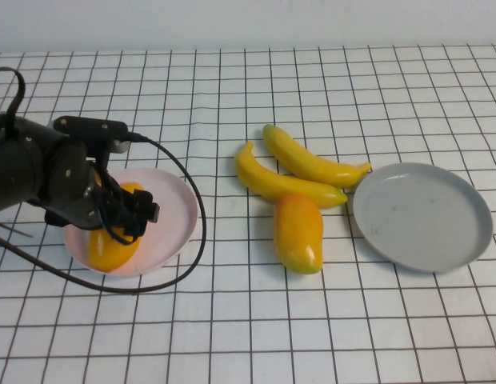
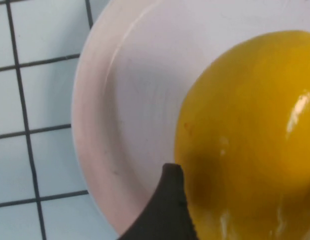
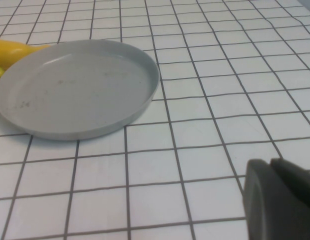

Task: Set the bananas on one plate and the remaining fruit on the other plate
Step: Put one type of fruit in the left plate, then put another type of fruit in the right plate

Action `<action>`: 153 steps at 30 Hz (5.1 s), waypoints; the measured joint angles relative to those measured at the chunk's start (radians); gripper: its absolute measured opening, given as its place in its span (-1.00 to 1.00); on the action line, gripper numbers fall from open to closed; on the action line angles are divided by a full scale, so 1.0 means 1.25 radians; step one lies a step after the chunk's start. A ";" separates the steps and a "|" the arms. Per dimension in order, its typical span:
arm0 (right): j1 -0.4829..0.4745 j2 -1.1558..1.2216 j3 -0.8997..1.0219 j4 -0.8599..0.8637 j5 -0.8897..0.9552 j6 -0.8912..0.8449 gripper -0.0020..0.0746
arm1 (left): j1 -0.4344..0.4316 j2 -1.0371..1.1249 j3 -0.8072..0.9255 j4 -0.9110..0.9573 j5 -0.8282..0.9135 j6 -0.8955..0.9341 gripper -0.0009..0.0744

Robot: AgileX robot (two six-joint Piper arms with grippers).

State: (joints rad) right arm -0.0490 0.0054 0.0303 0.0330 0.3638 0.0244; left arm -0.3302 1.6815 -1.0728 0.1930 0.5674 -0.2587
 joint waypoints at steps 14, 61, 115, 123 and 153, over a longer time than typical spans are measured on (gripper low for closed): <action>0.000 0.000 0.000 0.000 0.000 0.000 -0.99 | -0.177 -0.032 -0.132 0.024 0.134 -0.010 0.61; 0.000 0.000 0.000 0.000 0.000 0.000 -0.99 | -0.317 0.145 -0.328 0.031 0.188 -0.001 0.30; 0.000 0.000 0.000 0.002 0.000 0.000 -0.99 | -0.277 -0.253 0.030 0.274 0.138 -0.208 -0.95; 0.000 0.000 0.000 0.002 0.000 0.000 -0.99 | -0.459 -0.434 0.094 0.276 0.133 -0.285 -0.97; 0.000 0.000 0.000 0.006 0.000 0.000 -0.99 | -0.457 -0.840 0.440 0.397 0.017 -0.502 -0.98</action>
State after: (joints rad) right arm -0.0490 0.0054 0.0303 0.0401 0.3638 0.0244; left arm -0.9021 0.6319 -0.5232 0.6898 0.5888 -0.8859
